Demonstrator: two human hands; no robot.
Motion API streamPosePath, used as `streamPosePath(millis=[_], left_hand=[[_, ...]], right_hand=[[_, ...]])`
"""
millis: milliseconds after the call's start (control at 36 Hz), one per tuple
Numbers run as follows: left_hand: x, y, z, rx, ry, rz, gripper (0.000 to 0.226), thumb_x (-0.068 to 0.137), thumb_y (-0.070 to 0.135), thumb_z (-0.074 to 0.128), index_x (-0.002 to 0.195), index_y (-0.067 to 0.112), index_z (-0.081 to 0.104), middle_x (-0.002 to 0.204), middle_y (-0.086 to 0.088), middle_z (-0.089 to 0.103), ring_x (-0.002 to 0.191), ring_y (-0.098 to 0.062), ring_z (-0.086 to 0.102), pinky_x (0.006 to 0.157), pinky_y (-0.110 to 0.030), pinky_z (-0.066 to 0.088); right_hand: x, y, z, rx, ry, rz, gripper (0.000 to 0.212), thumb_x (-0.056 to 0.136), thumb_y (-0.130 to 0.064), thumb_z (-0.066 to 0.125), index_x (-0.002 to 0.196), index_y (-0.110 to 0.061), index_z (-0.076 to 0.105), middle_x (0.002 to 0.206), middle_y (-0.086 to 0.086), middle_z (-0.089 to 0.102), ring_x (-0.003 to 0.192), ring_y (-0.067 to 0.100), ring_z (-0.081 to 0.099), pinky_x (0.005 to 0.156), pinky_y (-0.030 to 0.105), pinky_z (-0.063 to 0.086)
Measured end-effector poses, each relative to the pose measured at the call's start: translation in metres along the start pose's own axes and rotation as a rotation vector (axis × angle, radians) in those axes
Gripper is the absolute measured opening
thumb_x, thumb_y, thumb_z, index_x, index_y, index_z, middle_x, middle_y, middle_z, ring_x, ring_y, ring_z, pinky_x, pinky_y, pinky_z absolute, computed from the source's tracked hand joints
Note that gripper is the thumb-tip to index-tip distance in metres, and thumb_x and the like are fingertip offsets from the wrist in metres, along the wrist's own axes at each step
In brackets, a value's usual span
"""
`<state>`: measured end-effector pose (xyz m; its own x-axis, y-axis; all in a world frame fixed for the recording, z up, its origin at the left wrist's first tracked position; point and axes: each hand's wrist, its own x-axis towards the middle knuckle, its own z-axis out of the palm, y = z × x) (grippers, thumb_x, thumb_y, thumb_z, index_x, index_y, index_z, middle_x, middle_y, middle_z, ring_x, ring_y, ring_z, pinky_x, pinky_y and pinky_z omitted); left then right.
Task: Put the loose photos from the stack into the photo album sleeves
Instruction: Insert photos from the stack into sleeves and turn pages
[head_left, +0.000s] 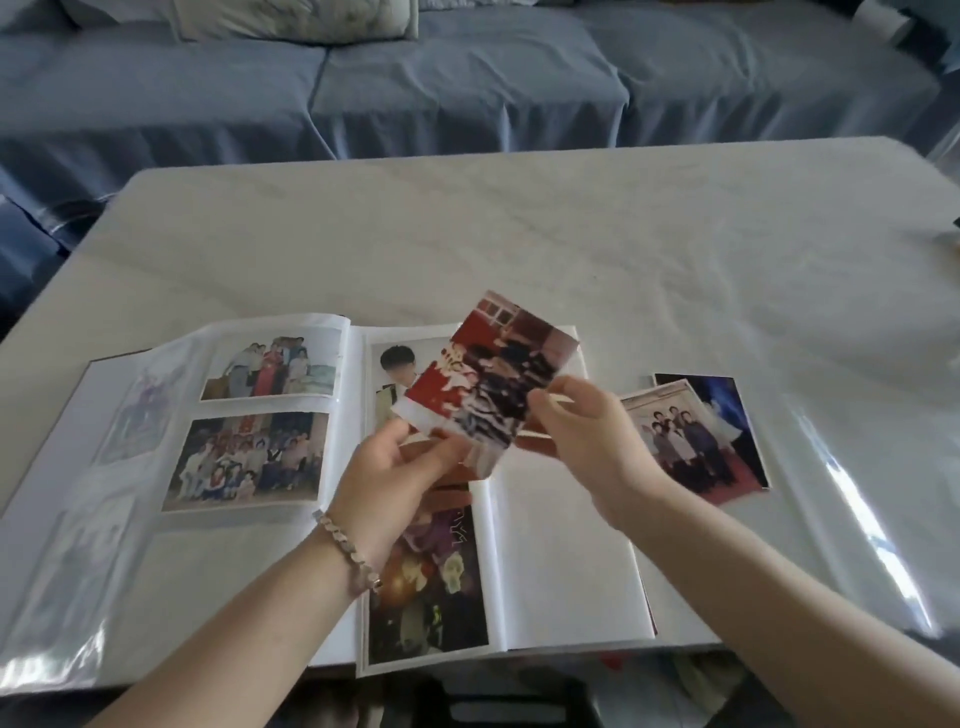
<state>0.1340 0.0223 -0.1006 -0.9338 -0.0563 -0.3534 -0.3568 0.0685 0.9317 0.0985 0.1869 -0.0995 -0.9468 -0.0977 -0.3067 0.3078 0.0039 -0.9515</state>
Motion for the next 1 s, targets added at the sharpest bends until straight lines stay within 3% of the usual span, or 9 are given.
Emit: streamPosePath(millis=[111,194,361,556,639,694,778,889,1000], left_hand=[[0.002,-0.008,-0.029,-0.021,0.199,-0.003,0.012,0.079,0.022,0.068,0.090,0.019,0.064,0.085,-0.004,0.073,0.077,-0.022,0.071,0.070,-0.038,0.058],[-0.003,-0.013,-0.055,-0.050,0.195,0.002,0.009,0.085,0.014,0.061,0.094,0.015,0.060,0.074,0.003,0.073,0.062,-0.017,0.070,0.052,-0.023,0.056],[-0.018,-0.024,-0.107,0.031,0.277,0.056,0.007,0.088,0.013,0.059,0.090,0.018,0.062,0.073,0.008,0.072,0.058,-0.011,0.068,0.048,-0.019,0.053],[-0.037,-0.040,-0.153,0.033,0.479,0.024,0.006,0.091,0.017,0.056,0.091,0.016,0.062,0.091,-0.015,0.069,0.082,-0.026,0.067,0.071,-0.044,0.057],[-0.044,-0.052,-0.169,0.044,0.532,0.034,0.008,0.093,0.014,0.053,0.094,0.017,0.060,0.089,-0.012,0.070,0.070,-0.016,0.069,0.054,-0.034,0.058],[-0.049,-0.060,-0.183,0.106,0.571,0.063,0.011,0.093,0.015,0.053,0.100,0.022,0.059,0.086,-0.005,0.068,0.065,-0.010,0.068,0.045,-0.020,0.052],[-0.054,-0.068,-0.205,0.202,0.630,0.088,0.025,0.092,0.013,0.054,0.112,0.028,0.055,0.086,-0.004,0.066,0.066,-0.013,0.063,0.046,-0.021,0.051],[-0.058,-0.074,-0.225,0.296,0.712,0.143,0.035,0.092,0.013,0.054,0.118,0.035,0.050,0.092,-0.009,0.063,0.067,-0.018,0.059,0.064,-0.042,0.055],[-0.058,-0.077,-0.239,0.346,0.784,0.247,0.038,0.094,0.011,0.050,0.129,0.026,0.045,0.116,-0.011,0.060,0.086,-0.027,0.063,0.077,-0.050,0.053]], right_hand=[[-0.001,0.000,0.029,-0.049,-0.094,-0.019,0.010,0.091,-0.014,0.056,0.086,-0.021,0.061,0.077,-0.011,0.071,0.072,0.002,0.067,0.058,0.012,0.050],[0.004,-0.006,0.044,-0.039,-0.060,0.002,0.003,0.087,-0.017,0.063,0.090,-0.017,0.062,0.083,-0.003,0.071,0.069,0.005,0.067,0.054,0.013,0.048],[0.013,-0.010,0.072,-0.214,-0.176,-0.071,0.006,0.084,-0.016,0.067,0.079,-0.020,0.068,0.071,-0.007,0.071,0.063,0.001,0.066,0.051,0.012,0.048],[0.000,0.004,0.117,-0.503,-0.525,-0.080,0.021,0.091,-0.020,0.056,0.075,-0.027,0.066,0.072,-0.008,0.070,0.070,0.006,0.067,0.060,0.015,0.052],[-0.002,0.011,0.128,-0.671,-0.551,-0.158,0.019,0.096,-0.025,0.047,0.090,-0.028,0.066,0.090,-0.010,0.068,0.082,0.004,0.064,0.077,0.023,0.055],[-0.001,0.014,0.132,-0.802,-0.502,-0.283,0.024,0.097,-0.029,0.045,0.113,-0.026,0.063,0.106,-0.016,0.064,0.094,-0.004,0.058,0.083,0.012,0.049],[0.002,0.017,0.138,-0.963,-0.471,-0.476,0.035,0.097,-0.032,0.045,0.131,-0.030,0.051,0.131,-0.016,0.051,0.110,-0.006,0.046,0.088,-0.003,0.030],[0.010,0.022,0.152,-1.105,-0.533,-0.543,0.047,0.095,-0.044,0.039,0.142,-0.039,0.032,0.153,-0.016,0.022,0.138,0.008,0.024,0.110,0.026,0.015],[0.020,0.031,0.164,-1.322,-0.554,-0.569,0.061,0.090,-0.060,0.030,0.146,-0.042,0.013,0.157,-0.010,0.002,0.143,0.010,-0.002,0.103,0.028,-0.009]])
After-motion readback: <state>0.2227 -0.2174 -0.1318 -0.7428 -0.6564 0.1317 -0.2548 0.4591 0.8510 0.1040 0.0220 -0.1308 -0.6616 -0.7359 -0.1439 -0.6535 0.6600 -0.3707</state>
